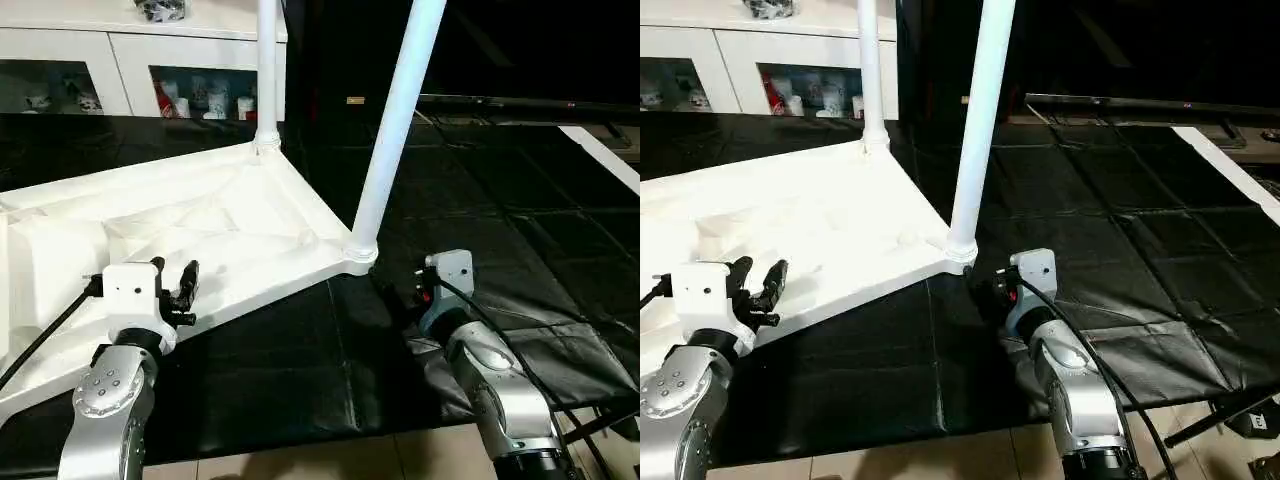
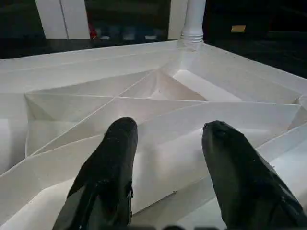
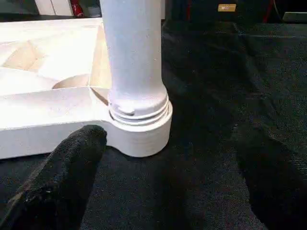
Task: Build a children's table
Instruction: Rotate leg to tighten
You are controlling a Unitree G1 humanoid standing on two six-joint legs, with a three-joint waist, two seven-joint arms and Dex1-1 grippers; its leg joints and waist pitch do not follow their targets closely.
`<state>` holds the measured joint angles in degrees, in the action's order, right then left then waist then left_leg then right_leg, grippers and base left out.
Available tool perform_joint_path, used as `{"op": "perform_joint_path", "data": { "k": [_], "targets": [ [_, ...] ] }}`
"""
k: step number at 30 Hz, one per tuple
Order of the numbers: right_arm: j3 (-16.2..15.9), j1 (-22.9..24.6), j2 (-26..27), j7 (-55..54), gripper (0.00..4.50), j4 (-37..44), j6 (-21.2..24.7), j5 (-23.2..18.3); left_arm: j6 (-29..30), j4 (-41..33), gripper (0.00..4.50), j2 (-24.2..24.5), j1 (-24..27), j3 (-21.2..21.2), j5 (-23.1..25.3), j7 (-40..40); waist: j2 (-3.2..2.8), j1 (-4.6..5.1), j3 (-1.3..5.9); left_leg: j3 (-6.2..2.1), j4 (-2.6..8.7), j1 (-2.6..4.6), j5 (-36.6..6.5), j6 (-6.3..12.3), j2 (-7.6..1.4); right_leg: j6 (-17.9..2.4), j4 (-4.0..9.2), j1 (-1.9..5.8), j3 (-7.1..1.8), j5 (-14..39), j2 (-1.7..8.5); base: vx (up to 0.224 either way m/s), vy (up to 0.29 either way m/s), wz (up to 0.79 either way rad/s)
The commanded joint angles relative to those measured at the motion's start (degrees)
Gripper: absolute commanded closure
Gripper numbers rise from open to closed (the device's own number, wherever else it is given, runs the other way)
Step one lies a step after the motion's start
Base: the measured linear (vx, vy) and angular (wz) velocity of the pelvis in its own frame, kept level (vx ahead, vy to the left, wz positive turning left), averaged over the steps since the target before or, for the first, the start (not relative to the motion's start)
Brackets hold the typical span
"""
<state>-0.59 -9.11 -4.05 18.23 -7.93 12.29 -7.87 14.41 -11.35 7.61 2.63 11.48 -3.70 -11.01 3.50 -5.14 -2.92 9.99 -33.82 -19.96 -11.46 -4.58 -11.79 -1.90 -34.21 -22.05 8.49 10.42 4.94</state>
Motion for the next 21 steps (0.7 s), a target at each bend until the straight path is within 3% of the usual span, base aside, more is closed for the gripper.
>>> {"op": "perform_joint_path", "data": {
  "k": [1,21],
  "targets": [
    [-0.1,-0.7,-0.5,0.2,0.00,0.4,0.5,-0.3,-0.5,0.2,2.03,0.0,0.0,-0.2,-0.2,-0.1,-0.88,-0.07,3.14,-0.99,4.41,0.05,-11.7,0.01,-2.38,-3.6,4.29,2.60,-4.57,13.1,4.15,0.000,0.000,0.00],
    [-0.1,-0.7,-0.5,0.2,0.00,0.4,0.5,-0.3,-0.5,0.2,2.03,0.0,0.0,-0.2,-0.2,-0.1,-0.85,-0.09,3.17,-0.97,4.38,0.11,-11.7,0.04,-2.35,-3.7,4.28,2.57,-4.58,13.1,4.15,0.000,0.000,0.00]
  ]
}}
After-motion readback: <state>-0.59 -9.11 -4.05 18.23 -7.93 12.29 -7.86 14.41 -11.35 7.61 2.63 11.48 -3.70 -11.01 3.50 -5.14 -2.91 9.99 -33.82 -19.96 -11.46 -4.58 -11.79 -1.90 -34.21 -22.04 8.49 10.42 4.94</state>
